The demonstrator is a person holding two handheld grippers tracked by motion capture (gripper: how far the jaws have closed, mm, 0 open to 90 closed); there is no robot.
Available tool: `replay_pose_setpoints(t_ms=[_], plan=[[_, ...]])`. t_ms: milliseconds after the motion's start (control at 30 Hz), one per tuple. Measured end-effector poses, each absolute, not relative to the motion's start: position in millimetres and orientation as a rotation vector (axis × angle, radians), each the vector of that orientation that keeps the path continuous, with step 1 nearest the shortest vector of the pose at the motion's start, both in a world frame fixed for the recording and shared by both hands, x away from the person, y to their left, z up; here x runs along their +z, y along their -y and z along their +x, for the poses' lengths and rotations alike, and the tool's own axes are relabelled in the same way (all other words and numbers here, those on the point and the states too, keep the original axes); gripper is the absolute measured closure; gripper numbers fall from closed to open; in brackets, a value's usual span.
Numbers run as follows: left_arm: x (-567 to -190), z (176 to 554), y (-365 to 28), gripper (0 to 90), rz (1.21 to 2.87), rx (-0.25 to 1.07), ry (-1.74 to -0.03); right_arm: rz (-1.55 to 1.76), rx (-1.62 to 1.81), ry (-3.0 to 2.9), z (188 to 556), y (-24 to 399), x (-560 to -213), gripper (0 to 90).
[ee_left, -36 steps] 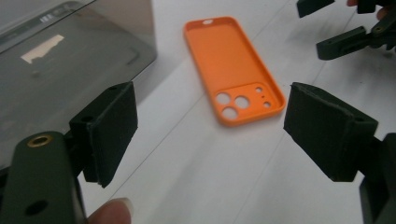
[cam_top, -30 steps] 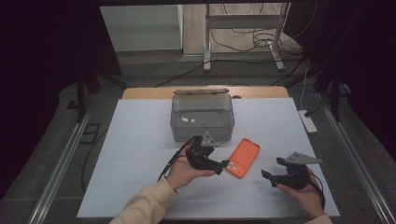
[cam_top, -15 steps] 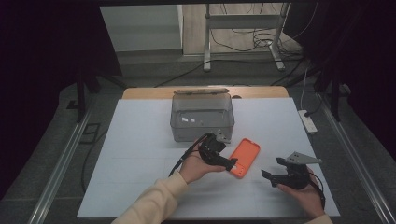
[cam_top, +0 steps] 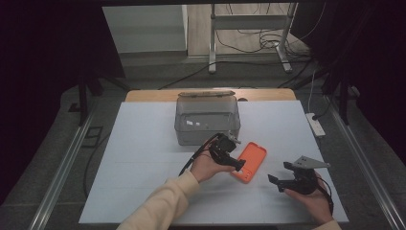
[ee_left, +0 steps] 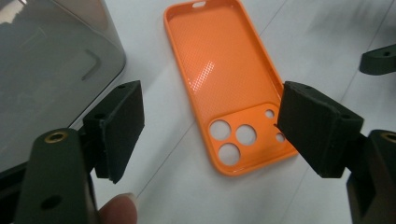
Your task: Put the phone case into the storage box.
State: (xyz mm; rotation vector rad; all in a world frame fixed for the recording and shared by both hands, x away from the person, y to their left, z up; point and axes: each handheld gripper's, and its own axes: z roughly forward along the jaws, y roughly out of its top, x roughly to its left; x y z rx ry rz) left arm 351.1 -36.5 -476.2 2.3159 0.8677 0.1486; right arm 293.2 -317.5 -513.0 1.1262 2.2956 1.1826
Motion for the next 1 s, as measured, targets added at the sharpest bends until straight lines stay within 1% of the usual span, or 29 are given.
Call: replay_pose_setpoints(t_ms=[1000], plan=[[-490, 368, 47, 26.3, 2.375, 0.105, -0.905, 1.117, 1.162, -2.3, 293, 317, -514, 14.9]])
